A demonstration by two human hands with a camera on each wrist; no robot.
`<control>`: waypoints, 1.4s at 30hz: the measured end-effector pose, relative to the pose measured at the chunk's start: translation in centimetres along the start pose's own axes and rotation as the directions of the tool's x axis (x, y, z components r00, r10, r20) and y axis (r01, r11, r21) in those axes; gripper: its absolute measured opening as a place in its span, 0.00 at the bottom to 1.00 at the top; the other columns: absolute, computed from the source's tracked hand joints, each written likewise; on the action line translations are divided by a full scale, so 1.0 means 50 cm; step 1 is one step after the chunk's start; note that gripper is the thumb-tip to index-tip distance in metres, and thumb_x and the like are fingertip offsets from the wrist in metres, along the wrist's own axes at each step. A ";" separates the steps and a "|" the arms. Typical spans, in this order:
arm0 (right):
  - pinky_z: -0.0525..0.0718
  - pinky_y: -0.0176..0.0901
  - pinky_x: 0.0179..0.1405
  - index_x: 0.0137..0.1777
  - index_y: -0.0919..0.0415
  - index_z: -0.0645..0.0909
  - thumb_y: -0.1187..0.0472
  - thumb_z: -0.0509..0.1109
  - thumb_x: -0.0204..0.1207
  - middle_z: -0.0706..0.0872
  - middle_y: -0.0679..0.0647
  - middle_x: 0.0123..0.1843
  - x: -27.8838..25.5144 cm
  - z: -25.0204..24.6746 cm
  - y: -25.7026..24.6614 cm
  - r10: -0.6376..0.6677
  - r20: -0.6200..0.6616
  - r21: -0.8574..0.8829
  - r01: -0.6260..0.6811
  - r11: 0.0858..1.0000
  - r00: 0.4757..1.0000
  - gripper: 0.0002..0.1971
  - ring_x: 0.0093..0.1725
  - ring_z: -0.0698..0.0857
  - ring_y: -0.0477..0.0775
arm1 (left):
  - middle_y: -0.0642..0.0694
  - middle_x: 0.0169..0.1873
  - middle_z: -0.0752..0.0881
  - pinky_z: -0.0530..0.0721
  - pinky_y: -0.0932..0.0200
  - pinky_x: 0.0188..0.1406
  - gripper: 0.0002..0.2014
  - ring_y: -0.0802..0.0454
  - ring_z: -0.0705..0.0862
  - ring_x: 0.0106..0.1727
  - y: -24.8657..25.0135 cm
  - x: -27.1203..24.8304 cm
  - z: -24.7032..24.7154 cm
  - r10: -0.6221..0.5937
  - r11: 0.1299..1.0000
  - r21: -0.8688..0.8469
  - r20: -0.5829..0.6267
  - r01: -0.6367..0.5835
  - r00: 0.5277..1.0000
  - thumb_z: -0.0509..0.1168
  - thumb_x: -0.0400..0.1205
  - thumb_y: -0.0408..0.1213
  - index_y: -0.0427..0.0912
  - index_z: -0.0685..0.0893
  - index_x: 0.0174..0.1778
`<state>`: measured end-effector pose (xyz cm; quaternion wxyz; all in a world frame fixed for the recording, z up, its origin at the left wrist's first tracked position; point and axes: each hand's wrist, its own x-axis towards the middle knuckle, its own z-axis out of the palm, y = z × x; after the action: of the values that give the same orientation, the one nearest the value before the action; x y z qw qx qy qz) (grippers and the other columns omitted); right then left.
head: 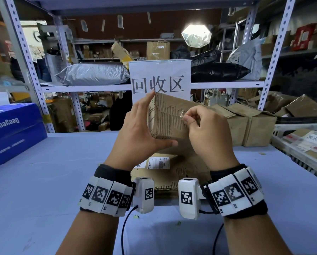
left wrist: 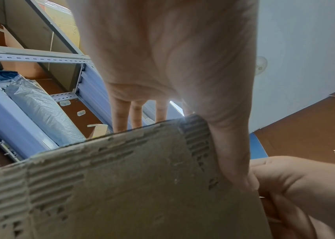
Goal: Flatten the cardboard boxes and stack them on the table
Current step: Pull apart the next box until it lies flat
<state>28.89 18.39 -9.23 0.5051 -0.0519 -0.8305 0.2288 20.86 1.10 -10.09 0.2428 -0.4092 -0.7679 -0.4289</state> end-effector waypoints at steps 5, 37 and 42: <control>0.77 0.43 0.34 0.45 0.50 0.84 0.41 0.64 0.84 0.85 0.42 0.39 -0.001 -0.007 -0.003 0.014 0.063 -0.003 -0.014 1.000 0.998 0.15 0.39 0.82 0.44 | 0.59 0.81 0.67 0.65 0.56 0.77 0.62 0.60 0.65 0.80 -0.003 -0.002 0.001 -0.004 1.000 0.009 0.004 0.004 1.000 0.86 0.61 0.56 0.61 0.55 0.88; 0.76 0.44 0.35 0.44 0.48 0.86 0.45 0.67 0.83 0.86 0.43 0.37 0.007 -0.004 0.054 0.086 0.144 -0.036 -0.081 0.996 0.986 0.12 0.40 0.82 0.49 | 0.69 0.80 0.64 0.69 0.39 0.83 0.61 0.62 0.63 0.83 -0.030 -0.006 -0.011 -0.057 0.984 -0.162 0.082 0.070 0.995 0.83 0.58 0.60 0.78 0.52 0.82; 0.71 0.40 0.33 0.41 0.52 0.82 0.44 0.54 0.89 0.83 0.39 0.36 0.009 -0.001 0.053 0.227 0.104 -0.034 -0.225 0.974 0.968 0.22 0.40 0.81 0.48 | 0.68 0.80 0.65 0.69 0.39 0.83 0.59 0.61 0.64 0.83 -0.027 -0.002 -0.006 -0.050 0.986 -0.157 0.066 0.060 0.997 0.83 0.58 0.61 0.80 0.53 0.81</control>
<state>28.31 20.91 -10.00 0.4299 -0.1396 -0.8476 0.2780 19.79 0.40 -10.61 0.1736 -0.4188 -0.7496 -0.4823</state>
